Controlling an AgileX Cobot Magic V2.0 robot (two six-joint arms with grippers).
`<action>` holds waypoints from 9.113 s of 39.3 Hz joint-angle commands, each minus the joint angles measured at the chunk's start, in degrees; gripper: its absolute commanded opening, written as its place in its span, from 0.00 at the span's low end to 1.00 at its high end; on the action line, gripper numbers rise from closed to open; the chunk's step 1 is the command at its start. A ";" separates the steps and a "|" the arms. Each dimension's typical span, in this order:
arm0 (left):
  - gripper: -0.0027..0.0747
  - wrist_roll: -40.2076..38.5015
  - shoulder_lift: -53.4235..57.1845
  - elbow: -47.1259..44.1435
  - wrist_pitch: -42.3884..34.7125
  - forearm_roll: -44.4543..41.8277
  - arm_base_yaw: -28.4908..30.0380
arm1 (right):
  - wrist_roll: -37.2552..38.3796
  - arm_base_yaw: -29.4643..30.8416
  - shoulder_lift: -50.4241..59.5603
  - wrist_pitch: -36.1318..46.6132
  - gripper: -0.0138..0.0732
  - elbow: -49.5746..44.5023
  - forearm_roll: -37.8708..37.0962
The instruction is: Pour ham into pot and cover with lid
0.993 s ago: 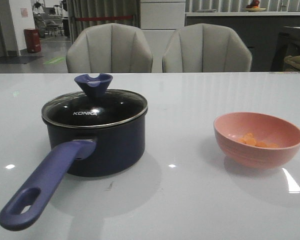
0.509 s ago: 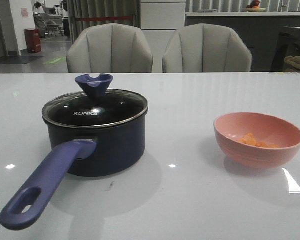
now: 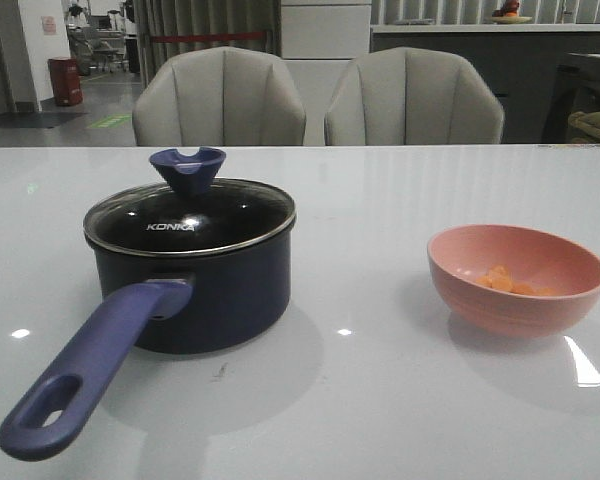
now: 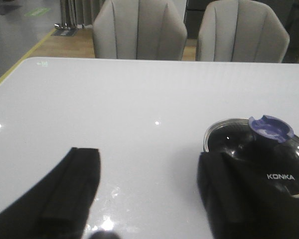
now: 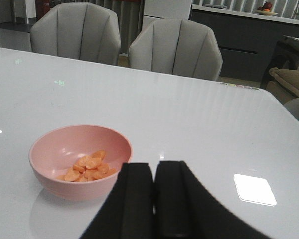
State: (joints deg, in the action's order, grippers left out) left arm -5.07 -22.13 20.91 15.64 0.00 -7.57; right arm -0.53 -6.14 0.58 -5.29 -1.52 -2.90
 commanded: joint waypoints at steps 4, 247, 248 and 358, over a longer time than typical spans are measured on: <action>0.90 -0.18 -6.29 6.09 1.52 -0.74 -1.82 | -0.14 0.02 1.11 4.22 0.33 0.30 -0.75; 0.77 -0.07 -81.37 53.41 34.64 6.00 11.10 | -0.14 0.02 1.16 4.22 0.33 0.30 -0.75; 0.77 -0.05 -81.37 53.41 34.84 6.00 11.10 | -0.14 0.02 1.16 4.22 0.33 0.30 -0.75; 0.60 7.28 -8.75 2.71 -12.24 3.81 -10.31 | 0.53 -0.11 -24.35 -11.15 0.60 19.76 13.41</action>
State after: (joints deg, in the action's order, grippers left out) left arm 2.08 -30.57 21.94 8.07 3.81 -17.48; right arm 0.00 -6.14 -19.95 -21.02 15.24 10.01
